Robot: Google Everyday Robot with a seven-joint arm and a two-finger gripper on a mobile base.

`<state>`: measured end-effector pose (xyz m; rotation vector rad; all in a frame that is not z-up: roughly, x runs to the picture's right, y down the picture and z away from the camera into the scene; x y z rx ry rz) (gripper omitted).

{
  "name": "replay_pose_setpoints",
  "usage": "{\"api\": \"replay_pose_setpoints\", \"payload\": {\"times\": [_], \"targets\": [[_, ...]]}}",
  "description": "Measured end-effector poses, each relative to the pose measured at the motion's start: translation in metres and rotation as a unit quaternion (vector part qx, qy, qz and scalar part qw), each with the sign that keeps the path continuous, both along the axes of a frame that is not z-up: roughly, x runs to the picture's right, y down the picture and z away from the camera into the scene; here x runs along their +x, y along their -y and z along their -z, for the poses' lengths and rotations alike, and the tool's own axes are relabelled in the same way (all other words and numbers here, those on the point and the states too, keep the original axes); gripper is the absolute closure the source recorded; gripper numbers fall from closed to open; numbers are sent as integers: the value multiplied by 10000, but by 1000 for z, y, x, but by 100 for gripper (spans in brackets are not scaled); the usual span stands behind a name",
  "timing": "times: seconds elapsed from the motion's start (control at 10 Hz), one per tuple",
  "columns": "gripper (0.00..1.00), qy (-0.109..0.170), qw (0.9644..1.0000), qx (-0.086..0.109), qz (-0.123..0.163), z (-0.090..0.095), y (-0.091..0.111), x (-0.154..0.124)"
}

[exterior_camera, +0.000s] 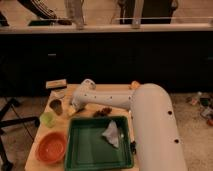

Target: Place sponge in red bowl

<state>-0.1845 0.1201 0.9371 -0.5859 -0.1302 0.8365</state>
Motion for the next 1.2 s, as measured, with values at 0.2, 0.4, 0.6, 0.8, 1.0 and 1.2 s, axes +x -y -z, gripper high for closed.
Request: {"api": "replay_pose_setpoints", "payload": {"times": [0.2,0.4,0.6,0.8,1.0,1.2], "targets": [[41,2,10000,-24,67,-3,-1,-5],[63,31,9999,-19,159,-3,-2,-7],[81,115,9997,18,233,3,0,-10],[99,249,9994,144,200,17,12,-5],[100,323,9992,233,88,26,20,6],[100,340,9990,303,-43,30,27,26]]}}
